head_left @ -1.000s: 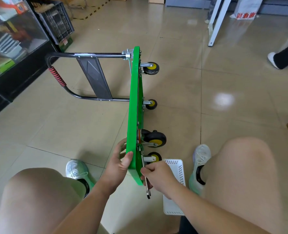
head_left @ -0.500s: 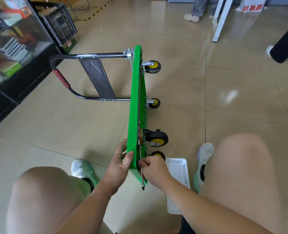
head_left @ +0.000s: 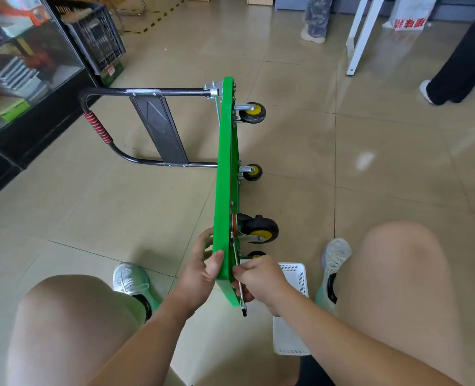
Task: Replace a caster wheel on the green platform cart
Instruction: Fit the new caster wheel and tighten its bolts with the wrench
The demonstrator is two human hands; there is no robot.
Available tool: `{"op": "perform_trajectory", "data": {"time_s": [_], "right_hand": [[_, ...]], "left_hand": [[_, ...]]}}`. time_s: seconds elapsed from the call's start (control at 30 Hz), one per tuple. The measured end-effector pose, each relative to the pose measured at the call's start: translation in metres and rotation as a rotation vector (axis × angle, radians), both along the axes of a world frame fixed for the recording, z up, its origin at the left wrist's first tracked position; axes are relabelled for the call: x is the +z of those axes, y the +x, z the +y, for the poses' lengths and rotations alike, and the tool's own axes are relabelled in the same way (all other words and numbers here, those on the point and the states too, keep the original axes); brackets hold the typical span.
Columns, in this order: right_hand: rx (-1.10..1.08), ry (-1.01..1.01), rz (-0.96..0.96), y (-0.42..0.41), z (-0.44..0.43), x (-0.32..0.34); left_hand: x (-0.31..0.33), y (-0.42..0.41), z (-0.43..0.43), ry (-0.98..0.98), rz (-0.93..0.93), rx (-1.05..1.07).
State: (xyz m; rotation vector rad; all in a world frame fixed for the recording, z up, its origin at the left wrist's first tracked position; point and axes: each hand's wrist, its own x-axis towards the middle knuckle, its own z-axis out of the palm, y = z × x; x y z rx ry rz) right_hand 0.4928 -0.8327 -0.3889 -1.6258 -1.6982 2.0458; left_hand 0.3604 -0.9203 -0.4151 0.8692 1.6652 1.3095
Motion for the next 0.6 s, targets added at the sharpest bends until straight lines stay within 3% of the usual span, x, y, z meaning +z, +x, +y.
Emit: {"op": "perform_trajectory", "data": {"time_s": [0.6], "right_hand": [[-0.013,-0.183,-0.068,-0.018,0.016,0.021]], "left_hand": [[-0.012,-0.006,-0.001,-0.053,0.035,-0.023]]}}
